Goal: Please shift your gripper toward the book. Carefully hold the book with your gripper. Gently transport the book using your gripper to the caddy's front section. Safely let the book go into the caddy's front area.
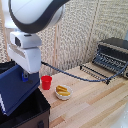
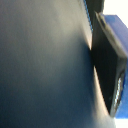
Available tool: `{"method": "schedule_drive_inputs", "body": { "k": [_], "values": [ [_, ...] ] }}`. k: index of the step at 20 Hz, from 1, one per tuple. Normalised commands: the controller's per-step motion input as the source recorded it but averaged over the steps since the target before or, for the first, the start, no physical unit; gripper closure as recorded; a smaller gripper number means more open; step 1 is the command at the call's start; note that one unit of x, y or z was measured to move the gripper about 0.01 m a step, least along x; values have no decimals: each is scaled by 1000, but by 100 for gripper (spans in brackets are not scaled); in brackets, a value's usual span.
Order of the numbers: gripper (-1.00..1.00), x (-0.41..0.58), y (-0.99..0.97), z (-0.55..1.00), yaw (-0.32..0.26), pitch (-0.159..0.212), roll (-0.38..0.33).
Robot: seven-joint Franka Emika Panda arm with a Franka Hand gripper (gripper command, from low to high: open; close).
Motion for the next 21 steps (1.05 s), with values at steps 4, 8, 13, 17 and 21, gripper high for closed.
{"method": "schedule_drive_inputs", "body": {
  "k": [4, 8, 13, 17, 21],
  "values": [
    [-100, 0, 482, -120, -226, 1, 0],
    [-100, 0, 327, -5, -116, 15, -16],
    [-100, -34, 207, 101, -91, 36, -36],
    [-100, 36, -184, 287, -79, 26, 25],
    [-100, 260, -534, 66, 121, 11, 138]
  ]
}}
